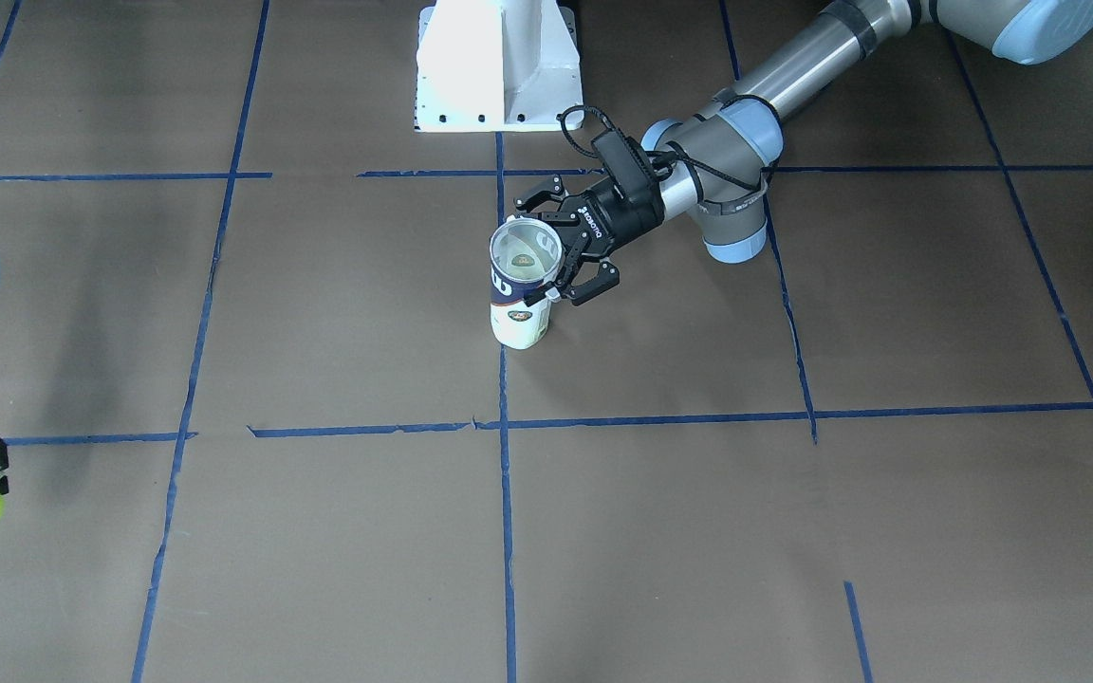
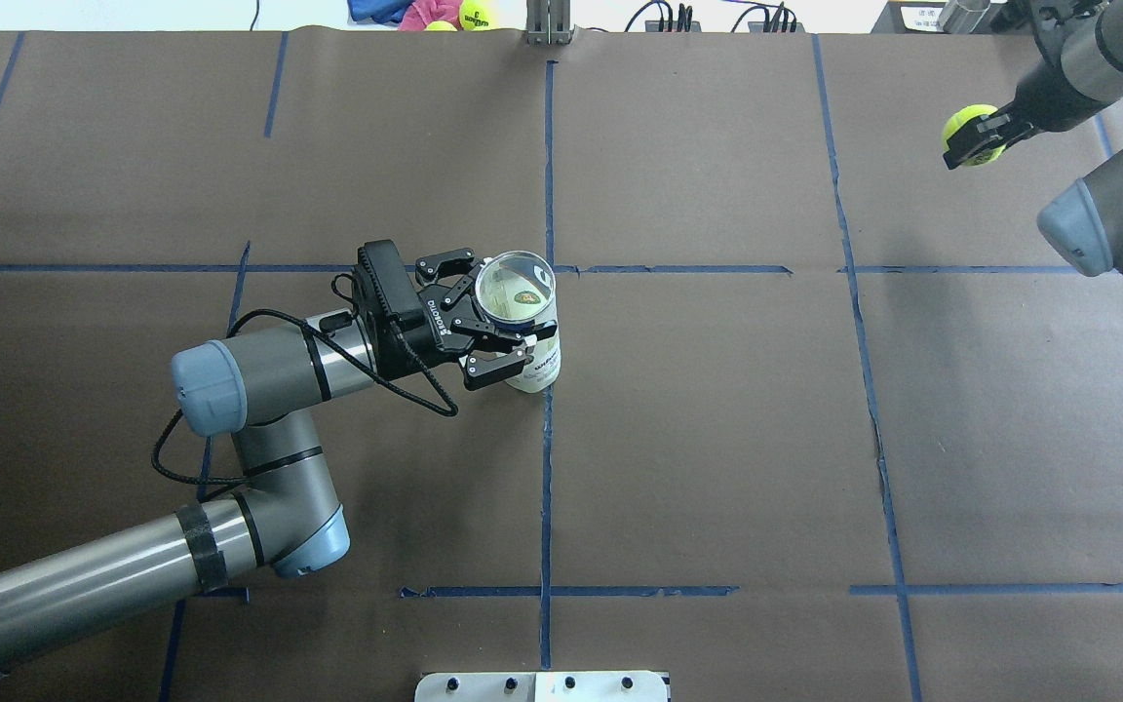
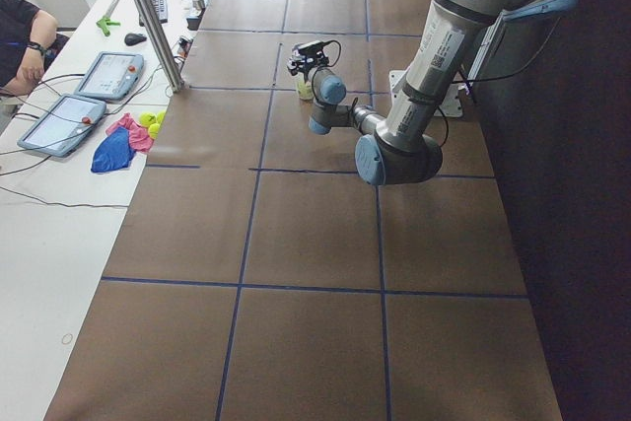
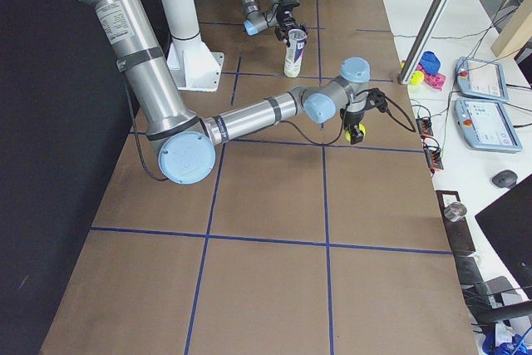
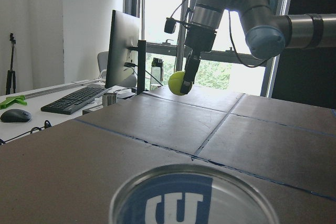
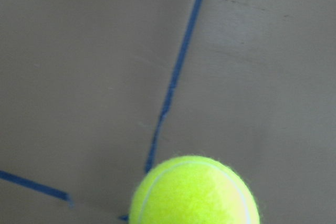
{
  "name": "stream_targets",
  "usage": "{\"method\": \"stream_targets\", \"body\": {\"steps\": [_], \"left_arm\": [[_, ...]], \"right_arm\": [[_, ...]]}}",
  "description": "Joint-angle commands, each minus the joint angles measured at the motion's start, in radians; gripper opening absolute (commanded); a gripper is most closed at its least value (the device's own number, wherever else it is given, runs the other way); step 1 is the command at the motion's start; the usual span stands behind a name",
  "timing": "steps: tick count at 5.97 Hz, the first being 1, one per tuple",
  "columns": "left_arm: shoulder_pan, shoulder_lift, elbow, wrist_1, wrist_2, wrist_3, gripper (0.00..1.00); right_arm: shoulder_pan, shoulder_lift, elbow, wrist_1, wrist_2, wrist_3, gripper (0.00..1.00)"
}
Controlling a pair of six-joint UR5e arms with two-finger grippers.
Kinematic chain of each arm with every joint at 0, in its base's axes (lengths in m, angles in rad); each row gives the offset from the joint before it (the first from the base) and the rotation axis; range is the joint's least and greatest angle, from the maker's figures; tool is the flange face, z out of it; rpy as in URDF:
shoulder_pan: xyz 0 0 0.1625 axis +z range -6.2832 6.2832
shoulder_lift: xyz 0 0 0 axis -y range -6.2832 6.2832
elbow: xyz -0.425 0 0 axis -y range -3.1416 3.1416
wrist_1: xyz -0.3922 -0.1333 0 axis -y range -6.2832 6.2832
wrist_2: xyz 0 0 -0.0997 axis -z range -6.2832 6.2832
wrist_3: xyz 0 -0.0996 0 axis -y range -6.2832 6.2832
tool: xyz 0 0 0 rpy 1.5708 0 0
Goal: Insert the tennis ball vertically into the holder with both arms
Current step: 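Carry the second ball with the right gripper over the can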
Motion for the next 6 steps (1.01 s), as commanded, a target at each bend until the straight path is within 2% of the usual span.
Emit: {"method": "stream_targets", "body": {"steps": [1,2,3,5,6], "left_arm": [[0.0,-0.002,0.0,0.0,0.0,0.0,0.82],[0.0,-0.003,0.0,0.001,-0.001,0.002,0.82],[0.0,-0.005,0.0,0.006,-0.001,0.002,0.82],[-0.002,-0.006,0.0,0.032,-0.001,0.003,0.82],[0.0,-0.011,0.0,0.034,-0.001,0.003,0.82]], "right_arm": [[-0.12,0.121,0.303,-0.406,-0.043,0.212,0.0],[-0.206,0.204,0.385,-0.526,-0.095,0.353,0.0],[-0.277,0.279,0.4,-0.543,-0.122,0.502,0.0],[-0.432,0.413,0.348,-0.585,-0.264,0.667,0.0],[-0.449,0.503,0.267,-0.586,-0.268,0.717,0.0]]}}
